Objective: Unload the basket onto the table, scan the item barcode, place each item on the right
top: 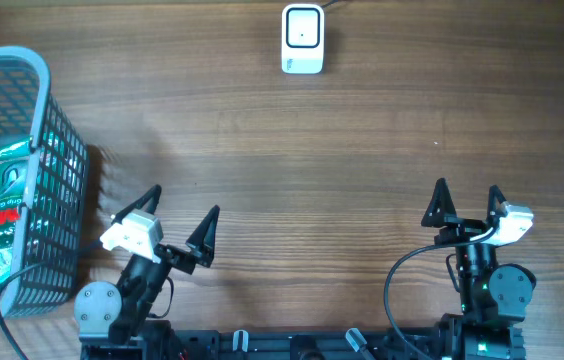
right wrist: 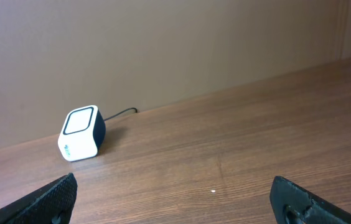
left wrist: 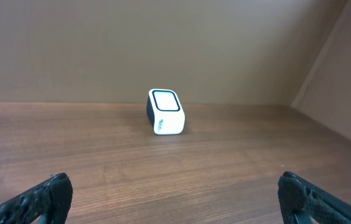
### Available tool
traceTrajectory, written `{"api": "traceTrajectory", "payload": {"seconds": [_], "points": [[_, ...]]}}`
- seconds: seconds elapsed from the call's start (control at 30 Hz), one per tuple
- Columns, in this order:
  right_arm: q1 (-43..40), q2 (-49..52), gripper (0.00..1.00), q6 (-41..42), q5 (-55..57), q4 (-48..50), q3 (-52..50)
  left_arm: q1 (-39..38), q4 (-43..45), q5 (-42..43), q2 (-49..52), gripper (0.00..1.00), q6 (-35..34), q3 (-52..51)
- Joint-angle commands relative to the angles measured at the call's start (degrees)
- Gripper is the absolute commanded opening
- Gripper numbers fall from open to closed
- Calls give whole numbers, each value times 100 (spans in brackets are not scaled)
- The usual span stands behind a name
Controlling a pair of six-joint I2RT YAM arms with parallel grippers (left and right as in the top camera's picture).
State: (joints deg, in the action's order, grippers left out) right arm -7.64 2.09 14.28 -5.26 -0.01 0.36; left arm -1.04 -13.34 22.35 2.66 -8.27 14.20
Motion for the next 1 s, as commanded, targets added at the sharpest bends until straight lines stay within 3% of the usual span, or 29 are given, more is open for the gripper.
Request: {"api": "traceTrajectory", "payload": {"seconds": [0.0, 0.6, 0.87, 0.97], "points": [[31, 33, 100, 81, 81, 15, -7, 42, -35, -140, 308, 100, -122, 431], [31, 33, 100, 83, 81, 17, -7, 42, -284, -439, 3475, 100, -293, 3246], [31, 35, 100, 83, 81, 15, -7, 42, -313, -439, 3442, 100, -251, 3270], [31, 35, 100, 83, 79, 15, -7, 52, 74, -444, 3366, 100, -96, 3270]]}}
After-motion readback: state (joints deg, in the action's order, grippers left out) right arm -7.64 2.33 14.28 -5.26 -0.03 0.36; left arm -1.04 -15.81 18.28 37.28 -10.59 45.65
